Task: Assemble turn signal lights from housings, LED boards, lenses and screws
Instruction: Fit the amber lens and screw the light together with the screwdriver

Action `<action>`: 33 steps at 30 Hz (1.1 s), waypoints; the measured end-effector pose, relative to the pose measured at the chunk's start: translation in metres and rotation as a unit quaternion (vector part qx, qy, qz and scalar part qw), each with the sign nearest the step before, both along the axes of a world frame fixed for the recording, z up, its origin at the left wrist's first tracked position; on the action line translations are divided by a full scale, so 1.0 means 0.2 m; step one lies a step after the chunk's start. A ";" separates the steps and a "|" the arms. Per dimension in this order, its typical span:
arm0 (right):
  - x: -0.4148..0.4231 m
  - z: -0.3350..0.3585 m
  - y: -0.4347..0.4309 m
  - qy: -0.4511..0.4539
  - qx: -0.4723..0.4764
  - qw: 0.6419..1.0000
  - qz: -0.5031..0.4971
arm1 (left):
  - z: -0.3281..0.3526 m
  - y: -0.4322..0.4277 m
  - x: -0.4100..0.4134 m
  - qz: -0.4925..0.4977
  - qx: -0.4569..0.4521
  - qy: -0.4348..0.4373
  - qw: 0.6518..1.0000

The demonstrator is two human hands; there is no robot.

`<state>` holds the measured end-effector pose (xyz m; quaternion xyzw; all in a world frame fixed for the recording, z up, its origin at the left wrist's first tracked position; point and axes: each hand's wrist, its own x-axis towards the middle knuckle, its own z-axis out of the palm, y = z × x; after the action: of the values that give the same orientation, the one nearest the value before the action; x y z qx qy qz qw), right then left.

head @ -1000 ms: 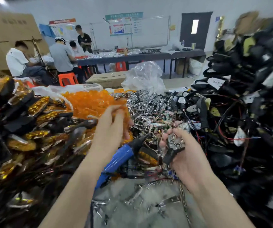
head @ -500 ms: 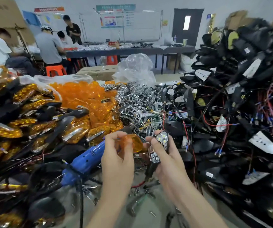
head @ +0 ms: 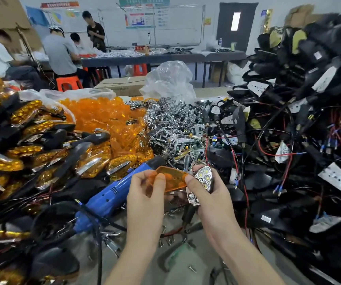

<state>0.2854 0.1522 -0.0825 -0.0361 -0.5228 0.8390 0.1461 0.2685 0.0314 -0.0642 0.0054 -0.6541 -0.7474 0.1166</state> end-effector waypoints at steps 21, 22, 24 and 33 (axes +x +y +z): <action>0.03 0.04 0.04 0.046 0.212 0.970 -0.111 | 0.09 -0.08 0.05 -0.248 -0.013 -0.075 0.966; 0.04 0.05 0.04 0.048 0.217 0.969 -0.109 | 0.10 -0.10 0.04 -0.280 0.011 -0.091 0.956; 0.04 0.06 0.04 0.057 0.220 0.970 -0.091 | 0.10 -0.13 0.03 -0.330 0.035 -0.117 0.936; 0.01 0.09 0.08 0.000 -0.138 0.990 -0.007 | 0.08 -0.11 0.05 -0.273 -0.092 0.001 0.958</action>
<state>0.2868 0.1676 -0.0641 -0.0598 -0.4021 0.9021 0.1450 0.2779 0.0094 -0.0484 -0.1850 -0.6964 -0.6874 -0.0907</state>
